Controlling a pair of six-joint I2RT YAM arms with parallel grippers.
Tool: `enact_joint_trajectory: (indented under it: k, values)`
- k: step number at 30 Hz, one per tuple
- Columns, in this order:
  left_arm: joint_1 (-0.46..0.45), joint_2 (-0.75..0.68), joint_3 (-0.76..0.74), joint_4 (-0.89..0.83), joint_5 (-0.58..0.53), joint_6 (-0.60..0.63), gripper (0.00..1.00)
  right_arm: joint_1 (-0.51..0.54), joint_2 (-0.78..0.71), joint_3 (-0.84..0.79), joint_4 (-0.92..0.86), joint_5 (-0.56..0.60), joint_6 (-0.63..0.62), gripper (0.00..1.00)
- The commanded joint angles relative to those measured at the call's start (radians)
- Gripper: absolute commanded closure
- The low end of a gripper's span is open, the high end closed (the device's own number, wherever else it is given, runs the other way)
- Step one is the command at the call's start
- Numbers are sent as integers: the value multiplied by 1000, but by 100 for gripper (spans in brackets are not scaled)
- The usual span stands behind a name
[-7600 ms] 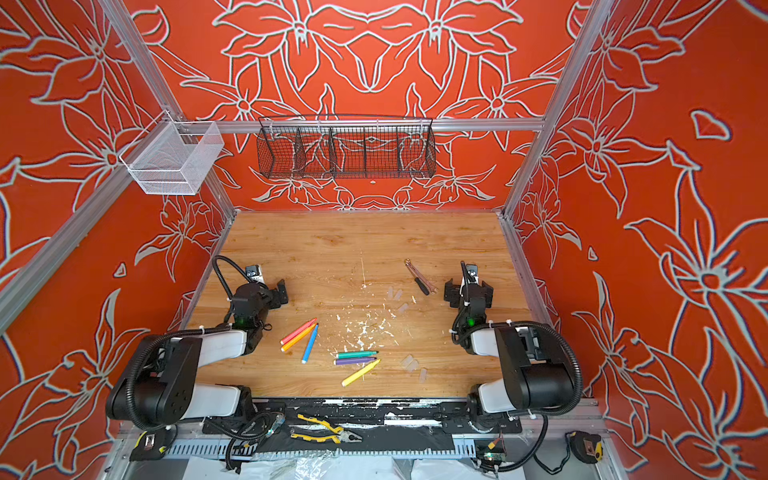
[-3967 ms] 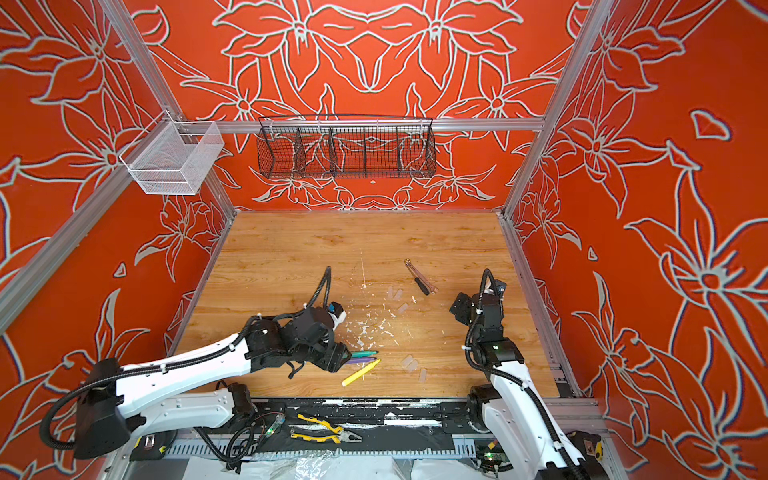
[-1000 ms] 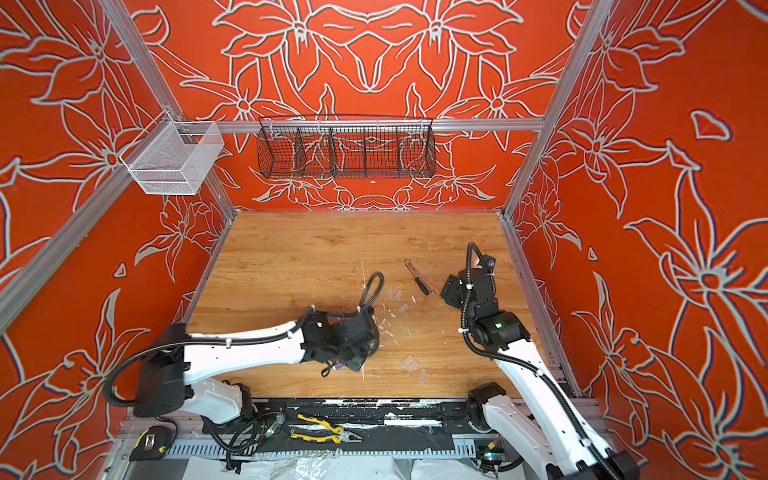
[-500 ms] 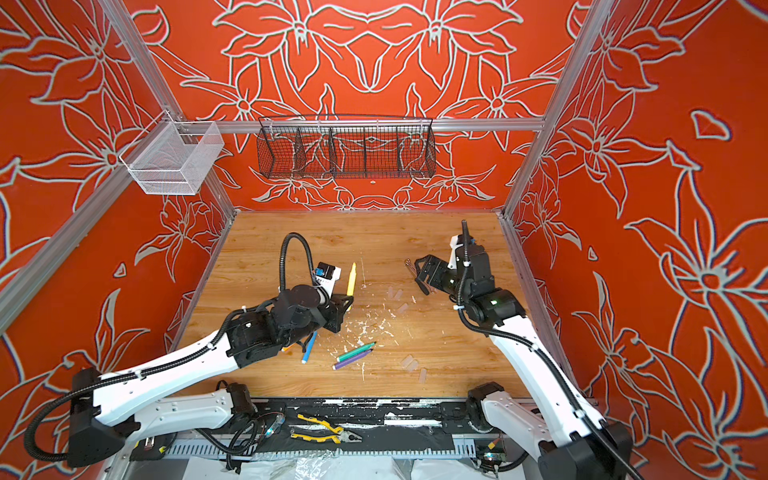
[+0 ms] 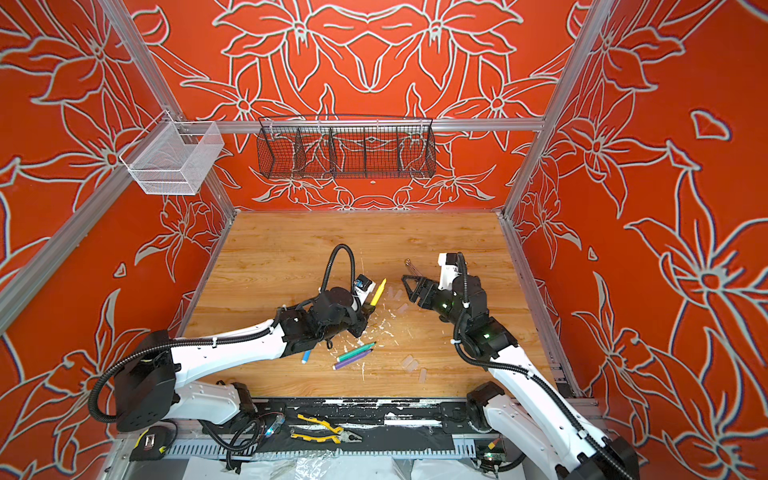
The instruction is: Insert the pens into the pen caps
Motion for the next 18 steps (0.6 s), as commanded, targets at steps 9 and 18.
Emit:
enact_joint_trajectory:
  k: [9, 18]
  values:
    - [7, 42, 33, 33, 99, -4, 100, 185, 123, -24, 166, 104, 15, 35]
    - [7, 28, 32, 32, 110, 4, 100, 196, 181, -41, 160, 157, 47, 46]
